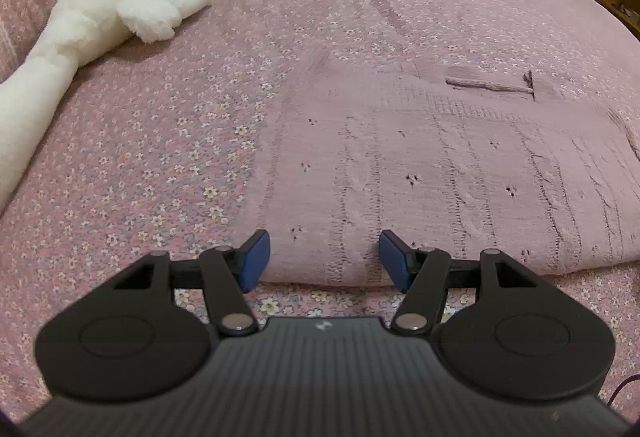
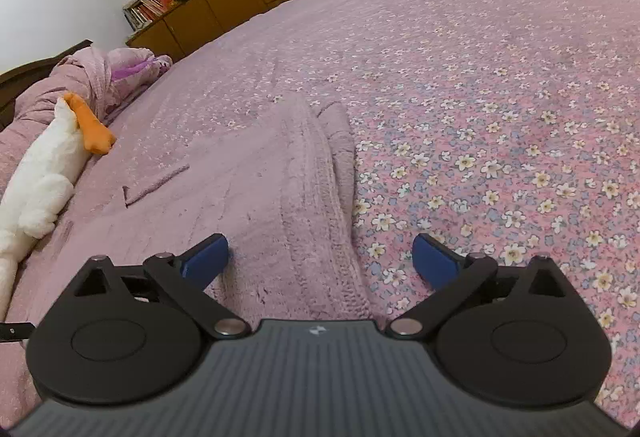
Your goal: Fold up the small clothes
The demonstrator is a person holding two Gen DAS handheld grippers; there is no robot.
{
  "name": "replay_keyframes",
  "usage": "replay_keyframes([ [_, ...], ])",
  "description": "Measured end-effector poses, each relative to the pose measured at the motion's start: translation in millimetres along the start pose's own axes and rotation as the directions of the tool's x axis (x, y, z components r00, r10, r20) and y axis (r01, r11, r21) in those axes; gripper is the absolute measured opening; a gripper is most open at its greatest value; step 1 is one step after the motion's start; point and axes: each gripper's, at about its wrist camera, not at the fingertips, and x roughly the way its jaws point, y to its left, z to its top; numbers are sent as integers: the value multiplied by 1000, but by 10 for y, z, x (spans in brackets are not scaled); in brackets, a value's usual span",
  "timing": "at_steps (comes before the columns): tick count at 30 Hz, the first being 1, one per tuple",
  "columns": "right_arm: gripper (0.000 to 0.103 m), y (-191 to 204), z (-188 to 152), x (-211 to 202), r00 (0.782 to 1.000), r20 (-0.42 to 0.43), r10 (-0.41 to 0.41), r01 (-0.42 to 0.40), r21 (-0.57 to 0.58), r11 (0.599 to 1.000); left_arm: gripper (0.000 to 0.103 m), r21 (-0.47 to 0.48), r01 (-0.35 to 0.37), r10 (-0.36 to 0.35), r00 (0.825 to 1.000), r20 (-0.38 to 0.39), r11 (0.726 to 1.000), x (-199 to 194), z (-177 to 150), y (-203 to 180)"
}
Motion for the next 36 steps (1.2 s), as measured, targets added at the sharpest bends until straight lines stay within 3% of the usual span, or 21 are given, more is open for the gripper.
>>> replay_keyframes([
  [5,103,-2,30,42,1000,-4,27,-27,6,1000,62,14,-5,5,1000,26,1000,64,-35,-18],
  [11,103,75,-7,109,991,-26,133,-133,9,991,62,45,4,-6,999,34,999,149,-3,-23],
  [15,101,118,-42,151,990,-7,143,-143,8,990,62,22,26,-27,999,26,999,201,54,22],
  [21,88,-55,-2,201,981,36,192,-196,158,968,62,0,43,-43,999,5,999,272,168,90],
  [29,44,-224,37,236,977,21,211,-211,231,950,62,52,21,-22,1000,20,998,348,341,165],
  [33,44,-301,46,248,974,19,225,-222,265,938,62,33,33,-33,999,18,999,423,288,208],
  [36,53,-271,18,246,977,28,209,-209,261,942,62,60,34,-36,998,42,998,390,270,253],
])
